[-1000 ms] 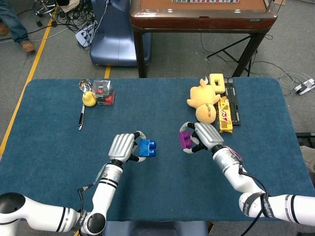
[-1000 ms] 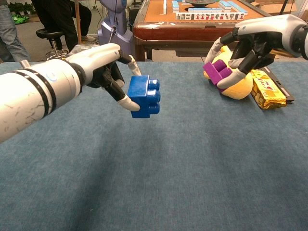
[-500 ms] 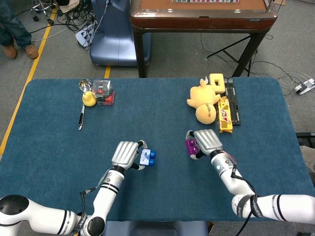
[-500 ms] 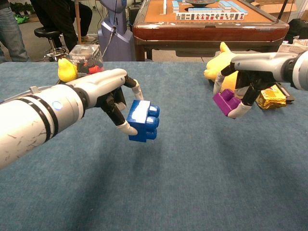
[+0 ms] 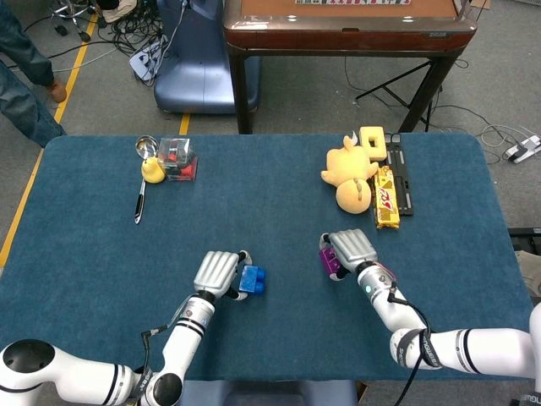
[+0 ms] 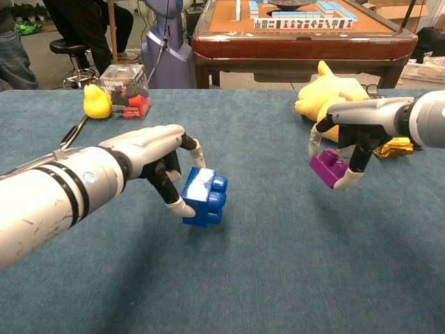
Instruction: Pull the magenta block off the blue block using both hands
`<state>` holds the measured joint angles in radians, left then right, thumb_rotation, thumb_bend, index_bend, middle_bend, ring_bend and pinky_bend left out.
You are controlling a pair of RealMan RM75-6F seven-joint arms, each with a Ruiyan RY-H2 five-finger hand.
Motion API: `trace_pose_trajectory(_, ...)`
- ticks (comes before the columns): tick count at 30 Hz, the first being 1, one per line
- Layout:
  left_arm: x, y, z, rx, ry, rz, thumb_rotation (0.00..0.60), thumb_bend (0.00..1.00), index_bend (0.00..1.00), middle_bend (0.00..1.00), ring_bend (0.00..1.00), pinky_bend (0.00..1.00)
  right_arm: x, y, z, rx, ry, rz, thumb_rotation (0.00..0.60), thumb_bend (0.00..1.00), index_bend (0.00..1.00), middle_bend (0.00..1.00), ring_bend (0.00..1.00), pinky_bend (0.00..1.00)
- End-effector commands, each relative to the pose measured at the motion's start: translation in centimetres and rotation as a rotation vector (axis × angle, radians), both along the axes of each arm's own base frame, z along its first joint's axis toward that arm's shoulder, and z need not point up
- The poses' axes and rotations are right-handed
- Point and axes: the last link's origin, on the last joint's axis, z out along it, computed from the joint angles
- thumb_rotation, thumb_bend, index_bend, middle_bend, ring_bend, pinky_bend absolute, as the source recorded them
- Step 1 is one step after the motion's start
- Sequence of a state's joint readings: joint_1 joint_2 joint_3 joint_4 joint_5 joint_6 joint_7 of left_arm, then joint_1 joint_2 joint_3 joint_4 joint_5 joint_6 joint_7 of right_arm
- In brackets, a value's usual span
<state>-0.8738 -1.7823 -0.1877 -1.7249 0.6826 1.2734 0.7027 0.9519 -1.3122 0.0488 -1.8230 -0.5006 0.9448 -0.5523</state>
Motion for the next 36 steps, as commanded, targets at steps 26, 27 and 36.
trace_pose_trajectory(26, -4.4, -2.1, 5.8, 0.172, 0.058, -0.006, 0.600, 0.01, 0.08, 0.89, 0.93, 1.00, -3.2, 2.4, 7.1, -0.196, -0.060, -0.002, 0.600, 0.00, 0.14, 0.71, 0.76, 0.99)
trace_pose_trajectory(27, -4.8, -2.3, 6.3, 0.190, 0.067, -0.011, 0.600, 0.01, 0.08, 0.88, 0.92, 1.00, -3.5, 2.7, 7.7, -0.212, -0.069, 0.004, 0.600, 0.00, 0.14, 0.67, 0.71, 0.97)
trace_pose_trajectory(36, -9.5, -5.3, 10.9, 0.339, 0.141, -0.034, 0.600, 0.01, 0.09, 0.64, 0.67, 0.93, -7.0, 5.8, 12.1, -0.385, -0.137, 0.149, 0.600, 0.00, 0.15, 0.42, 0.44, 0.62)
